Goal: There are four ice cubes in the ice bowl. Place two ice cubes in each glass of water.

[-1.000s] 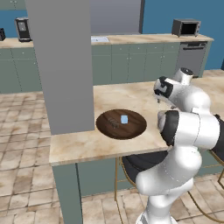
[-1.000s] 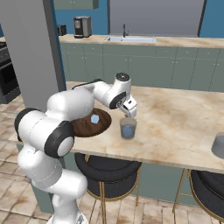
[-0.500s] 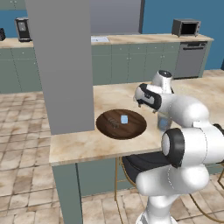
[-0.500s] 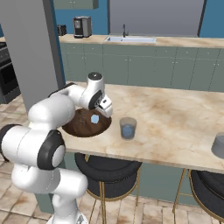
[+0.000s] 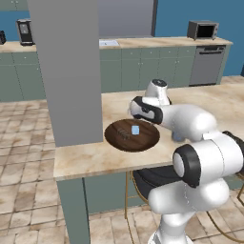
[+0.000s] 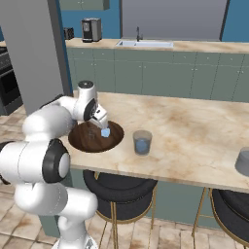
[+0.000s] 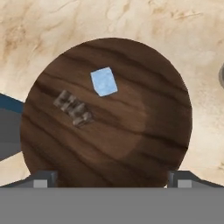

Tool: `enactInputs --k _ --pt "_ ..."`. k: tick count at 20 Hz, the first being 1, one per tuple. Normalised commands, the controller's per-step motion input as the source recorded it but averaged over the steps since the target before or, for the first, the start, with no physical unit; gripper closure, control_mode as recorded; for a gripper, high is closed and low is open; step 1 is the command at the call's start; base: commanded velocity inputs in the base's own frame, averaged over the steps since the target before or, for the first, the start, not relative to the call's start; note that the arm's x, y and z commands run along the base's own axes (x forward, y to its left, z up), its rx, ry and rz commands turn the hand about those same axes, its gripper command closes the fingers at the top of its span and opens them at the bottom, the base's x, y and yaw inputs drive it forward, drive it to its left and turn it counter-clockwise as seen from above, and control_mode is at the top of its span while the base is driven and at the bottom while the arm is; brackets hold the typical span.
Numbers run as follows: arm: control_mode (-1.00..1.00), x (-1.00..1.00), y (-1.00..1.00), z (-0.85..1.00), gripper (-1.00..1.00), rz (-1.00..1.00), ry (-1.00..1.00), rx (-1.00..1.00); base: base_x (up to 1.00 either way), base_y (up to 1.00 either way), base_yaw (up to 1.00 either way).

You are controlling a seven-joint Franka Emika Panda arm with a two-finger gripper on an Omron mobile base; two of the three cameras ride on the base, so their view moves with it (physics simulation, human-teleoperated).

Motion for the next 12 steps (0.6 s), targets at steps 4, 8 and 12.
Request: enactInputs --k 4,8,12 --pt "-1.00 0.31 0.01 -0.21 -1.00 0.00 0.00 -0.03 0.00 0.00 0.00" --pt "-1.00 0.43 0.00 -0.18 -1.00 0.00 0.01 -0.01 0.00 0.00 0.00" --pt "-1.00 0.45 -0.01 -0.25 -1.00 0.08 0.01 -0.03 0.00 0.00 0.00"
